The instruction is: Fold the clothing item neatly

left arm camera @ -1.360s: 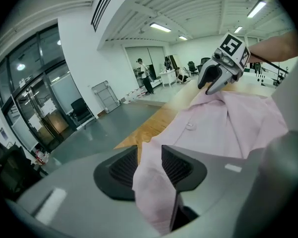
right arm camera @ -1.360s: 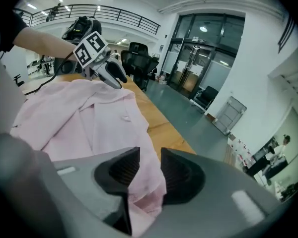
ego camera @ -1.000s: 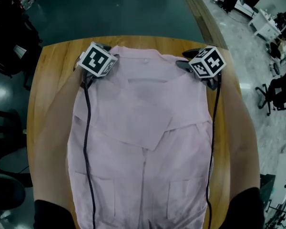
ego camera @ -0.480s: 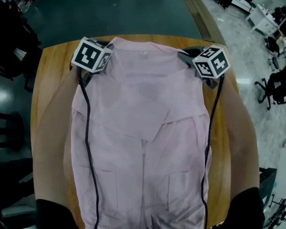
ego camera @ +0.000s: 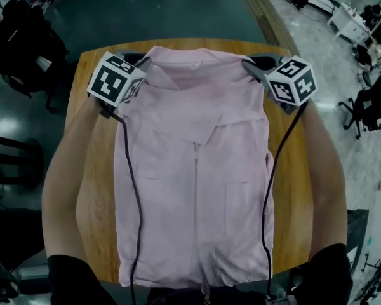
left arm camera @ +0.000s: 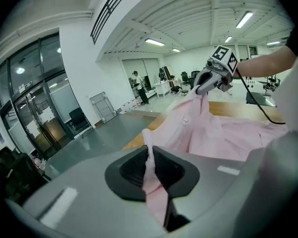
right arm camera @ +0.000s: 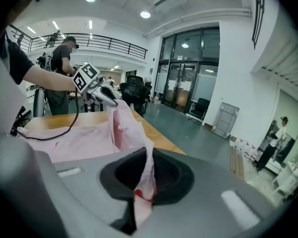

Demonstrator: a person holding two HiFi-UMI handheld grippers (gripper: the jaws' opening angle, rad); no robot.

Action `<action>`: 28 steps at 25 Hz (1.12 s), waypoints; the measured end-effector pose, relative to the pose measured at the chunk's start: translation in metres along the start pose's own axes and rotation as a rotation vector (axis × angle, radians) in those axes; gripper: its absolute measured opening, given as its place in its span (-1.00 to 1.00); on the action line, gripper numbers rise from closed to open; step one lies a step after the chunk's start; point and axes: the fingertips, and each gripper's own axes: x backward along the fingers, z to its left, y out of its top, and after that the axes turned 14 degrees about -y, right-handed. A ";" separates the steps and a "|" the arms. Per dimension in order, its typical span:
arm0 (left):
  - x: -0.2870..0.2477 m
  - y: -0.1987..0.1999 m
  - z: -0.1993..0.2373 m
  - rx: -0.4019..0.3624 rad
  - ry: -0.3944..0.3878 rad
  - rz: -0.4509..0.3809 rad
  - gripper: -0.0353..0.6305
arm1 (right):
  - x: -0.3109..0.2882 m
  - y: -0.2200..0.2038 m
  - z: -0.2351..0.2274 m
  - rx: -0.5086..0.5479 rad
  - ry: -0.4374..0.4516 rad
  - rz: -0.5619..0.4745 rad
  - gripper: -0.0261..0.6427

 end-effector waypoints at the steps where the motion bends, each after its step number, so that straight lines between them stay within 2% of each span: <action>1: 0.011 -0.004 -0.015 -0.004 -0.015 0.011 -0.80 | 0.013 0.001 0.011 -0.004 0.007 0.001 -0.85; 7: 0.057 -0.032 -0.103 0.000 -0.112 0.061 -0.80 | 0.088 -0.010 0.071 -0.053 0.032 0.005 -0.85; 15: 0.068 -0.094 -0.195 0.060 -0.264 0.172 -0.80 | 0.132 -0.087 0.165 -0.130 0.126 0.114 -0.85; 19: 0.063 -0.118 -0.228 0.039 -0.366 0.322 -0.80 | 0.139 -0.111 0.190 -0.109 0.170 0.172 -0.84; 22: 0.053 -0.137 -0.248 0.058 -0.438 0.409 -0.79 | 0.135 -0.129 0.208 -0.073 0.222 0.238 -0.84; 25: 0.044 -0.148 -0.260 0.076 -0.465 0.451 -0.79 | 0.130 -0.145 0.225 -0.033 0.283 0.299 -0.84; 28: 0.041 -0.159 -0.268 0.100 -0.457 0.485 -0.79 | 0.126 -0.156 0.240 -0.020 0.335 0.340 -0.84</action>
